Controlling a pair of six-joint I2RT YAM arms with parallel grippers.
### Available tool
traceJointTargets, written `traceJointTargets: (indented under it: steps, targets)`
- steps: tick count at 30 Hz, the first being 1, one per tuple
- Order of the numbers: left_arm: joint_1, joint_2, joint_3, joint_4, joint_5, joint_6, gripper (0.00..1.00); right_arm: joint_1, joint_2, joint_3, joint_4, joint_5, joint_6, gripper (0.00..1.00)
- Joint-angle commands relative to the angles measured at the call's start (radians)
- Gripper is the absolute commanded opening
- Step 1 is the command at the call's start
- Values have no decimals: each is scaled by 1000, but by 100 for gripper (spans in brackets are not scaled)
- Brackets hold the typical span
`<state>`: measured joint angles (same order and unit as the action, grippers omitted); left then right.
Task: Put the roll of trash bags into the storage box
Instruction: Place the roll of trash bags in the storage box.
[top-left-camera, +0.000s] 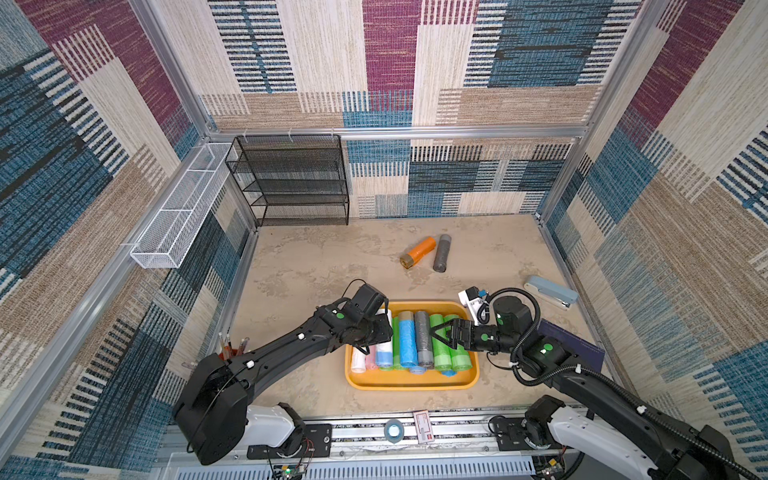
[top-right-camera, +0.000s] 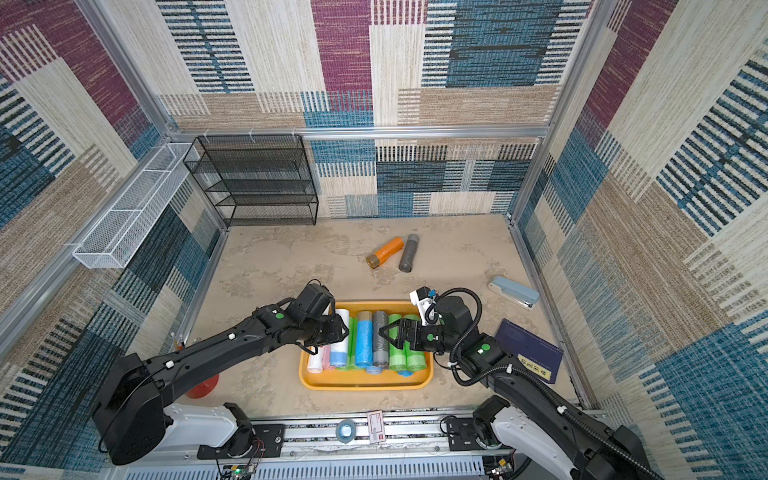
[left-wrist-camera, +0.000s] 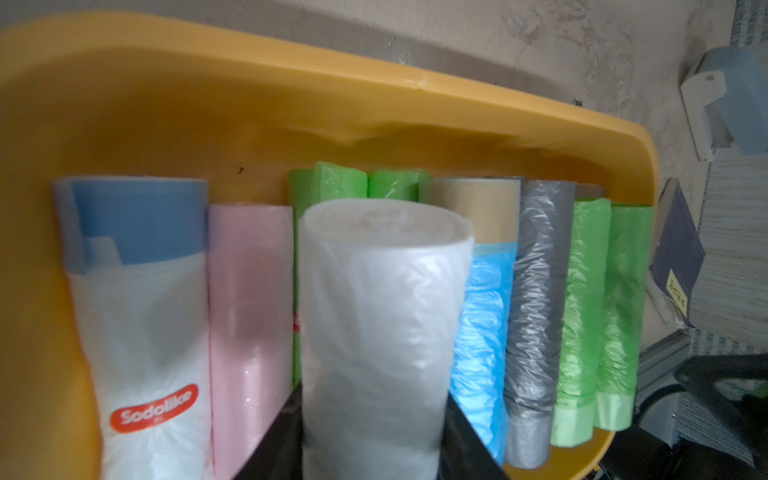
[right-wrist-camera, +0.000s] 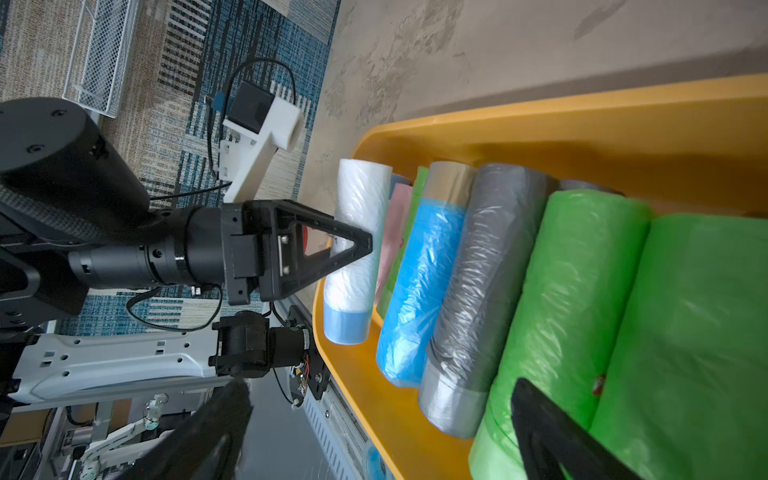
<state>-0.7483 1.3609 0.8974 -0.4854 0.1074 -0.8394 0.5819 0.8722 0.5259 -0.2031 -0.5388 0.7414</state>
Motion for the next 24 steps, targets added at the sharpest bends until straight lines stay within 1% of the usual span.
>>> traceJointTargets:
  steps: [1,14,24]
  targets:
    - [-8,17,7,40,9,-22,44,18,8,-5,60,16,32,99]
    - [-25,69,27,52,22,-17,44,65,39,14,51,48,35,99]
    - [-34,79,37,50,13,-17,44,90,44,8,67,55,44,99]
